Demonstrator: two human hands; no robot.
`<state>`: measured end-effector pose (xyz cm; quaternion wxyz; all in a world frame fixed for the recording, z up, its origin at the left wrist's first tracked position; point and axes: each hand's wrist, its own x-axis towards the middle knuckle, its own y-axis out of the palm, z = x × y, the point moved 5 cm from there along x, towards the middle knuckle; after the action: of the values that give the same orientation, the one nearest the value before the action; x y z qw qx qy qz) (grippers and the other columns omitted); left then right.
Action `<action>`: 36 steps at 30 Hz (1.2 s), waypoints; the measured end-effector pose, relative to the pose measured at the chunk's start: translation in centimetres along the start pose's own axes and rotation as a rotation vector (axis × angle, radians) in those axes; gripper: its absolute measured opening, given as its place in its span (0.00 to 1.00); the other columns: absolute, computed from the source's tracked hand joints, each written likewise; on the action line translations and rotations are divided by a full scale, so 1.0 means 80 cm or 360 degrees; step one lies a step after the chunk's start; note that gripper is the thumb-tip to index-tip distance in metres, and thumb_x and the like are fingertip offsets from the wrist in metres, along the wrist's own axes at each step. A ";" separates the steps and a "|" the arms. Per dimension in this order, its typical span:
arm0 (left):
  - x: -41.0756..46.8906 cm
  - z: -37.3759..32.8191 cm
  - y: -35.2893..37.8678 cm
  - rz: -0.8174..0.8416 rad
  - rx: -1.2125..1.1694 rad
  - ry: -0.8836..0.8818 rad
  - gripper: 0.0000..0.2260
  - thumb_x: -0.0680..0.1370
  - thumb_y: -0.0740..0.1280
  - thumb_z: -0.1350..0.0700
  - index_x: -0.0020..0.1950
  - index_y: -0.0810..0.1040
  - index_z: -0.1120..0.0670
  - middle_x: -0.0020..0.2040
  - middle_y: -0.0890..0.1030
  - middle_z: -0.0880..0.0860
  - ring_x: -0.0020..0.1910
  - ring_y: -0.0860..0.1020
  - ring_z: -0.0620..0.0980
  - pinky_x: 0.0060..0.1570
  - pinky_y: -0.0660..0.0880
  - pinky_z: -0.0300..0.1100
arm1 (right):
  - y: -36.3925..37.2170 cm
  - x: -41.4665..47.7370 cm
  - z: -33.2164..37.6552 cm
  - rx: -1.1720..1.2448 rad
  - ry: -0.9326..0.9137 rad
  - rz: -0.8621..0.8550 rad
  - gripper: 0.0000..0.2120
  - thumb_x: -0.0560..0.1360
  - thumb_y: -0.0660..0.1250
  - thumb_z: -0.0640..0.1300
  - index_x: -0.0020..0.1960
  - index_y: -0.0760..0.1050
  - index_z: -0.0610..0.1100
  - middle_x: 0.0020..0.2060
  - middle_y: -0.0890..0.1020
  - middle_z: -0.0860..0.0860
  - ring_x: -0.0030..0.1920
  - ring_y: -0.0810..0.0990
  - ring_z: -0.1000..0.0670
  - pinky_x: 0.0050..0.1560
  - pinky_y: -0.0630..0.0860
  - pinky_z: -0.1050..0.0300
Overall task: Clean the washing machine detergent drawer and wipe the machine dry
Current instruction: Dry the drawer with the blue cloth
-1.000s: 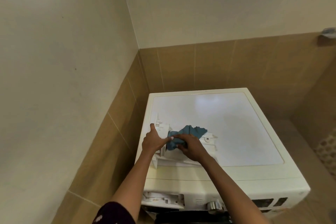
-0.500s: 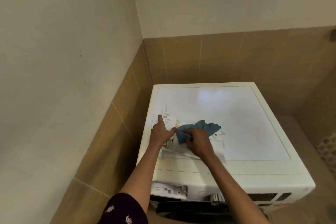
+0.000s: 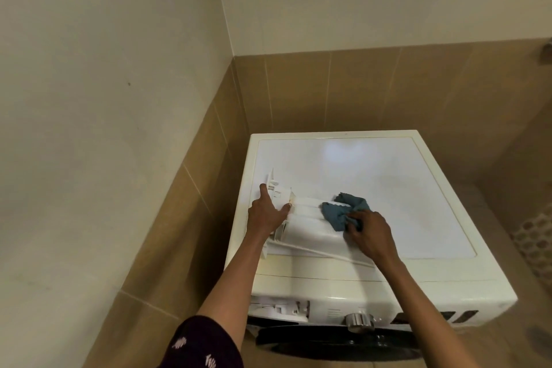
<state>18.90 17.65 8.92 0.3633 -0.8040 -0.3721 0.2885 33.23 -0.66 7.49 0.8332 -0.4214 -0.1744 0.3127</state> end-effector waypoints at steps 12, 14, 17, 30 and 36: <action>0.005 0.001 -0.001 -0.0011 0.0011 0.0033 0.35 0.76 0.66 0.47 0.74 0.52 0.58 0.62 0.76 0.62 0.59 0.75 0.62 0.56 0.71 0.49 | 0.022 0.059 0.096 0.0354 -0.0222 0.0248 0.16 0.73 0.64 0.44 0.60 0.76 0.49 0.49 0.83 0.47 0.44 0.78 0.46 0.47 0.68 0.59; 0.005 0.001 -0.001 -0.0012 0.0000 0.0044 0.35 0.75 0.67 0.47 0.74 0.53 0.58 0.62 0.76 0.61 0.59 0.75 0.62 0.56 0.72 0.49 | 0.069 0.050 0.093 -0.0175 -0.0279 0.0346 0.15 0.76 0.63 0.50 0.62 0.76 0.52 0.58 0.80 0.50 0.58 0.73 0.43 0.56 0.64 0.52; 0.005 0.002 -0.001 -0.0014 0.0004 0.0045 0.35 0.75 0.67 0.46 0.73 0.53 0.57 0.62 0.76 0.61 0.59 0.75 0.62 0.57 0.72 0.50 | 0.079 0.037 0.083 -0.0300 -0.0361 0.0106 0.16 0.78 0.59 0.55 0.63 0.75 0.54 0.62 0.77 0.54 0.63 0.68 0.43 0.58 0.61 0.46; 0.004 -0.001 0.001 0.0015 -0.0005 0.0037 0.35 0.76 0.67 0.47 0.74 0.51 0.58 0.68 0.71 0.60 0.63 0.73 0.61 0.61 0.70 0.49 | 0.028 0.037 0.061 -0.0173 0.0065 0.0135 0.09 0.77 0.59 0.39 0.43 0.77 0.45 0.52 0.74 0.42 0.54 0.74 0.40 0.46 0.69 0.52; 0.004 -0.001 -0.002 -0.0007 -0.0018 0.0062 0.35 0.76 0.67 0.47 0.74 0.51 0.58 0.68 0.72 0.60 0.61 0.75 0.60 0.58 0.73 0.48 | 0.076 0.060 0.101 -0.0279 -0.0258 0.0287 0.15 0.79 0.56 0.43 0.60 0.77 0.52 0.52 0.73 0.46 0.54 0.73 0.43 0.41 0.67 0.55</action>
<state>19.06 17.96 8.99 0.3666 -0.8107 -0.3682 0.2698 30.07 10.08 7.39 0.7449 -0.4799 -0.2292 0.4028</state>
